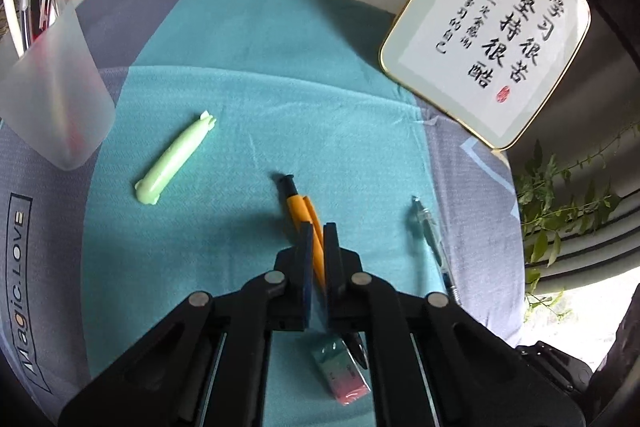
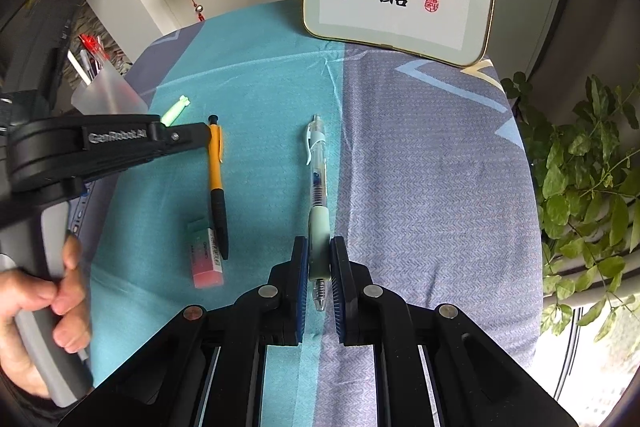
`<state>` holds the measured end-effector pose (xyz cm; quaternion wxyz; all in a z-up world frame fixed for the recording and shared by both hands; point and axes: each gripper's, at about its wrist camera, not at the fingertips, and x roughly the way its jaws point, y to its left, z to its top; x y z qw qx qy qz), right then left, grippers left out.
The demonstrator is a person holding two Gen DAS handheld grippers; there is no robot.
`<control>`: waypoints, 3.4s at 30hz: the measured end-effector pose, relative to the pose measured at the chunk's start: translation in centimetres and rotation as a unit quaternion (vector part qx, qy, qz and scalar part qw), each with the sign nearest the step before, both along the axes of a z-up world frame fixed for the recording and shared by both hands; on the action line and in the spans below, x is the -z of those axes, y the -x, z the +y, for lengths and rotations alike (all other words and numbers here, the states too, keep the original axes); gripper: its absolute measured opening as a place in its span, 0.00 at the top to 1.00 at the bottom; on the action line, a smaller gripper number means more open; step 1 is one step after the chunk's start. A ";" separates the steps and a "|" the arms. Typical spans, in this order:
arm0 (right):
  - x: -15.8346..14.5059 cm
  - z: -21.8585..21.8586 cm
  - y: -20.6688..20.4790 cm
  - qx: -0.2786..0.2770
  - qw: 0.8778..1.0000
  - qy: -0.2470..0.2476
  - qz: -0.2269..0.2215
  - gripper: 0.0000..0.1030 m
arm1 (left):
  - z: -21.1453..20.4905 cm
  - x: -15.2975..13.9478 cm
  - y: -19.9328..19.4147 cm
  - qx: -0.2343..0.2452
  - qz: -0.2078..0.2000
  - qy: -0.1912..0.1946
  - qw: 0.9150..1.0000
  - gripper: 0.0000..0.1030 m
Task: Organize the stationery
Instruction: 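Close the left tool on the orange mechanical pencil while the right tool holds the gel pen, then carry the gel pen into the frosted cup and open the right tool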
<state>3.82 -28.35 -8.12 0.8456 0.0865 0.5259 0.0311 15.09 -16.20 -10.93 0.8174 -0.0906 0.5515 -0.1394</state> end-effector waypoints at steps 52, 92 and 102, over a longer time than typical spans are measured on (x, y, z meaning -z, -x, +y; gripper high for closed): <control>-5.8 7.3 -2.1 -0.033 0.995 -0.062 -0.071 0.88 | 11.8 -15.0 1.4 -0.024 -0.192 -0.016 0.981 0.90; -13.4 22.1 -9.0 -0.178 0.983 0.039 -0.022 0.89 | 23.4 -11.7 1.8 -0.081 -0.165 -0.026 0.983 0.92; -12.3 25.4 -12.2 -0.174 0.984 0.033 -0.012 0.88 | 24.8 -7.6 1.0 -0.080 -0.118 -0.041 0.989 0.81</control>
